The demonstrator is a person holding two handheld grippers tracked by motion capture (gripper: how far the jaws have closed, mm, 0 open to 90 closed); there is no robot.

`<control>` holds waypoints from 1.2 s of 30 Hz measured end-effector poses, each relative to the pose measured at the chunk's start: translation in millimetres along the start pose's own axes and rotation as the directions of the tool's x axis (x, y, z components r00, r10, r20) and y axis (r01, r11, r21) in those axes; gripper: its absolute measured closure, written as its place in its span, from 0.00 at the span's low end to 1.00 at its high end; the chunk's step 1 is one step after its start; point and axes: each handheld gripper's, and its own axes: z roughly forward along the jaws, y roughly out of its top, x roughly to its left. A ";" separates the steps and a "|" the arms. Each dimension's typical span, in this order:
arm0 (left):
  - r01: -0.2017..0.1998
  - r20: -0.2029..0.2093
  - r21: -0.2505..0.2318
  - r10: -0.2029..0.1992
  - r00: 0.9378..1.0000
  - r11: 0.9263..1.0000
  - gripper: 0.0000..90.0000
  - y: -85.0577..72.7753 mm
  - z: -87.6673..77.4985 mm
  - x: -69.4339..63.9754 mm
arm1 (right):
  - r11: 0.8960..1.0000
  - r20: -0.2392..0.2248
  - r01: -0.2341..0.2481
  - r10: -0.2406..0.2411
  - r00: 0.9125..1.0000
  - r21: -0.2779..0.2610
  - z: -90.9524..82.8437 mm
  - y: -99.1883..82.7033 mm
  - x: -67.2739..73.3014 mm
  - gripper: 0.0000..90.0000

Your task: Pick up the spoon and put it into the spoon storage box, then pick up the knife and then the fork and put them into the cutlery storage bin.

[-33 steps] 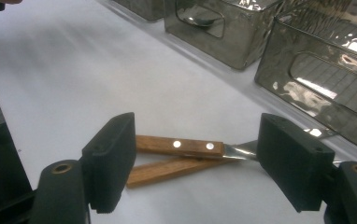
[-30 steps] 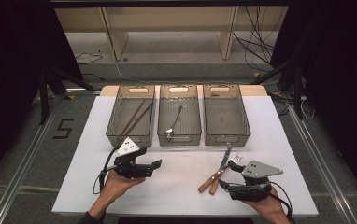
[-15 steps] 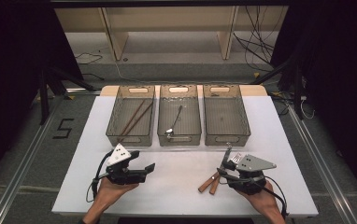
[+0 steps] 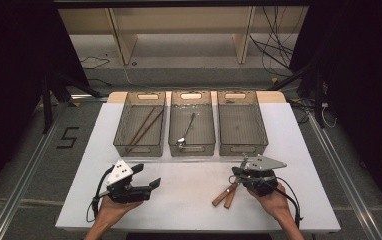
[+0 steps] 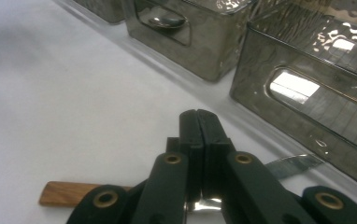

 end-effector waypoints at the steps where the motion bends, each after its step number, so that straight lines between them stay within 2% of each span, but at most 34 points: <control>1: 0.002 0.001 -0.004 -0.002 1.000 1.000 0.21 -0.4 -0.5 0.4 | 1.000 0.002 -0.002 0.002 1.000 0.005 1.5 0.2 -1.8 1.00; 19: -0.006 -0.017 -0.034 0.005 1.000 0.999 0.21 -9.5 -8.5 3.1 | 0.995 0.062 -0.058 0.053 0.997 0.085 27.9 2.8 -30.7 1.00; 25: 0.003 -0.019 -0.053 -0.004 1.000 0.999 0.21 -11.2 -8.1 4.9 | 0.992 0.068 -0.068 0.061 0.996 0.111 37.9 3.1 -37.5 1.00; 32: -0.008 -0.021 -0.058 0.007 1.000 0.998 0.21 -13.5 -8.4 4.2 | 0.985 0.086 -0.070 0.057 0.995 0.157 48.0 0.4 -43.8 1.00; 36: -0.019 -0.019 -0.056 0.018 1.000 0.998 0.21 -13.4 -8.7 3.2 | 0.984 0.091 -0.067 0.053 0.994 0.164 50.4 0.3 -45.1 1.00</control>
